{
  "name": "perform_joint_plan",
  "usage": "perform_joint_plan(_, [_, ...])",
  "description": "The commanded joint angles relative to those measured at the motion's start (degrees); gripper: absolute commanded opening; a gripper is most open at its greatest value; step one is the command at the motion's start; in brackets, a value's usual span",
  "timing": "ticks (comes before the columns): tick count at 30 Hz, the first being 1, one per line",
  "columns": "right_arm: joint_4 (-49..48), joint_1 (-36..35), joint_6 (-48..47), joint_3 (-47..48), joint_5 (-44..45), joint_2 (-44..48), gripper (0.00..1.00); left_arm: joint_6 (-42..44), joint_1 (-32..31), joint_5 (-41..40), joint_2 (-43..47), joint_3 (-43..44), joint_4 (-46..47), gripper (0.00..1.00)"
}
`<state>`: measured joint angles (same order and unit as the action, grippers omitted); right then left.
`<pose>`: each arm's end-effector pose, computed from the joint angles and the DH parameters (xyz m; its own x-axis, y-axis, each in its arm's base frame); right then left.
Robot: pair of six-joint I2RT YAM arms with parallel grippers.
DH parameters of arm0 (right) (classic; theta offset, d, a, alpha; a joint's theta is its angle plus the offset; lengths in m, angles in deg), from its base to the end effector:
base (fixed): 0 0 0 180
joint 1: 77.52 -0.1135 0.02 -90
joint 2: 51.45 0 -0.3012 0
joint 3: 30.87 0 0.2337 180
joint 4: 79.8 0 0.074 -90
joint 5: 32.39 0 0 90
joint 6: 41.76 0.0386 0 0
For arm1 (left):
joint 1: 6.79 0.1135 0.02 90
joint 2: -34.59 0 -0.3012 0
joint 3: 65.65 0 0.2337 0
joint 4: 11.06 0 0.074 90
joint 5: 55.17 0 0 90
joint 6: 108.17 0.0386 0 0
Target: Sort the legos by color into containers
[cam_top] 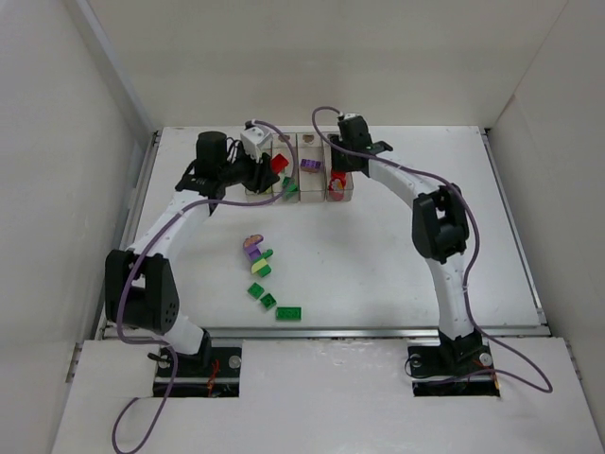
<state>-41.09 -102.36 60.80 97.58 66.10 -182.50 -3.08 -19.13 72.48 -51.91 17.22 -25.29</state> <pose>0.4884 0.2198 0.2560 -0.6532 -0.0654 -0.7544 -0.1770 0.9818 0.0682 0.3216 -0.0945 0.3673 -0.0974 0.2323 -0.9678 0.7898 0.6098 0.0669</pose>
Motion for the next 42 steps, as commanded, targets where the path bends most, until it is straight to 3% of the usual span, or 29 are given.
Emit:
perform_joint_plan(1, [-1.25, -0.65, 1.07, 4.02, 1.00, 1.05, 0.49, 0.98, -0.84, -0.56, -1.29, 3.72, 2.26, 0.00])
perform_joint_plan(2, [-1.25, -0.65, 1.07, 4.63, 1.00, 1.05, 0.66, 1.60, -0.85, -0.56, -1.83, 3.73, 2.26, 0.00])
perform_joint_plan(7, [-0.63, 0.05, 1.59, 4.63, 1.53, 3.06, 0.94, 2.22, -3.30, -1.09, -6.57, 7.15, 2.26, 0.00])
perform_joint_plan(14, [-1.15, 3.21, 6.24, -1.86, 3.37, 12.89, 0.95, 2.22, -6.98, -1.09, -17.90, 15.67, 3.40, 0.00])
perform_joint_plan(21, [-1.68, 5.76, 9.59, -15.04, 10.22, 24.85, 0.95, -8.20, -11.47, -3.36, -34.51, 34.29, 7.94, 0.00])
perform_joint_plan(26, [-0.37, 6.38, 10.64, -22.17, 12.42, 29.96, 0.95, -14.47, -12.62, -4.95, -42.07, 39.58, 14.99, 0.02])
perform_joint_plan(30, [1.03, 7.52, 10.12, -24.28, 13.48, 31.90, 0.95, -18.43, -13.15, -6.71, -47.44, 44.68, 15.00, 0.06])
perform_joint_plan(37, [1.04, 8.05, 7.84, -24.81, 14.01, 32.96, 0.96, -25.11, -13.77, -6.71, -49.91, 45.49, 16.49, 0.31])
perform_joint_plan(40, [1.04, 8.05, 6.61, -24.19, 14.01, 32.96, 0.96, -26.69, -13.77, -6.19, -50.43, 44.26, 17.81, 0.34])
perform_joint_plan(41, [1.04, 8.58, 6.60, -23.67, 14.01, 32.96, 0.96, -26.69, -13.77, -5.66, -50.43, 44.25, 18.33, 0.40])
perform_joint_plan(42, [1.04, 8.58, 6.08, -23.67, 14.53, 32.96, 0.96, -26.69, -13.77, -5.13, -50.43, 44.25, 18.34, 0.57])
